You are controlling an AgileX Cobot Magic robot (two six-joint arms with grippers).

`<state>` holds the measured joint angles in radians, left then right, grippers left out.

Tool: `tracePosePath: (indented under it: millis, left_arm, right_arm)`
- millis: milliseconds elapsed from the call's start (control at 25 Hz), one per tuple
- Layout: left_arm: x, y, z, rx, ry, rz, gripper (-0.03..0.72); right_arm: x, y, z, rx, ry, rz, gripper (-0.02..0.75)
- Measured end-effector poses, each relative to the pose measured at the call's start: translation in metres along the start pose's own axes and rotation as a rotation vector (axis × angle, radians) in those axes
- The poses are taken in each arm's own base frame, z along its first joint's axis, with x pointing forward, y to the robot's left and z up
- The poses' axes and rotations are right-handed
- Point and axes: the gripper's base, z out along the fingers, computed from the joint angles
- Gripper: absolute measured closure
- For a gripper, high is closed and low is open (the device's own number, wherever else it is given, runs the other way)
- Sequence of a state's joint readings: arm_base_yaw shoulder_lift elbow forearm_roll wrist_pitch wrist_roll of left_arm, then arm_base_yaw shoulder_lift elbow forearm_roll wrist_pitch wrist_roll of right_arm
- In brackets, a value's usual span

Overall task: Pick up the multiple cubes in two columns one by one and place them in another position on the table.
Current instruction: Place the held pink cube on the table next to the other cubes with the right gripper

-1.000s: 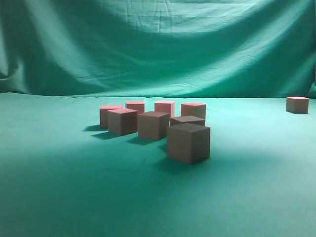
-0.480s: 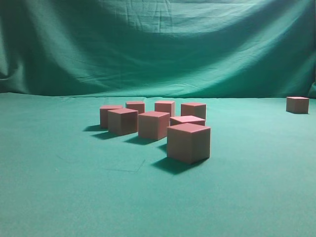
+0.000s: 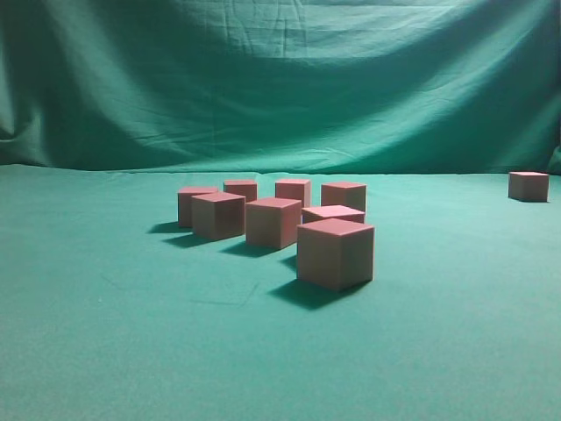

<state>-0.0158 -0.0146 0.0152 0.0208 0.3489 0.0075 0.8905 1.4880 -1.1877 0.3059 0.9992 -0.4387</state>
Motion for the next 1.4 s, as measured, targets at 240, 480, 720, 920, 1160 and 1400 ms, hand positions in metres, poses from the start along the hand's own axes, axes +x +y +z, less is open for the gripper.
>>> tracePosePath:
  millis: [240, 480, 720, 920, 1160, 1400]
  left_arm:
    - [0.0, 0.0, 0.0, 0.0, 0.0, 0.0, 0.688]
    - [0.0, 0.0, 0.0, 0.0, 0.0, 0.0, 0.688]
    - [0.0, 0.0, 0.0, 0.0, 0.0, 0.0, 0.688]
    - [0.0, 0.0, 0.0, 0.0, 0.0, 0.0, 0.688]
    - [0.0, 0.0, 0.0, 0.0, 0.0, 0.0, 0.688]
    - [0.0, 0.0, 0.0, 0.0, 0.0, 0.0, 0.688]
  right_arm:
    - [0.004, 0.028, 0.043, -0.088, 0.111, -0.258, 0.472]
    - [-0.002, 0.026, 0.081, -0.047, 0.138, -0.317, 0.472]
    - [-0.002, 0.01, 0.097, 0.077, 0.177, -0.385, 0.472]
    - [-0.005, -0.002, 0.102, 0.202, 0.164, -0.349, 0.472]
    - [-0.001, -0.022, 0.114, 0.221, 0.217, -0.26, 0.472]
    - [-0.014, -0.039, 0.117, 0.194, 0.248, -0.173, 0.472]
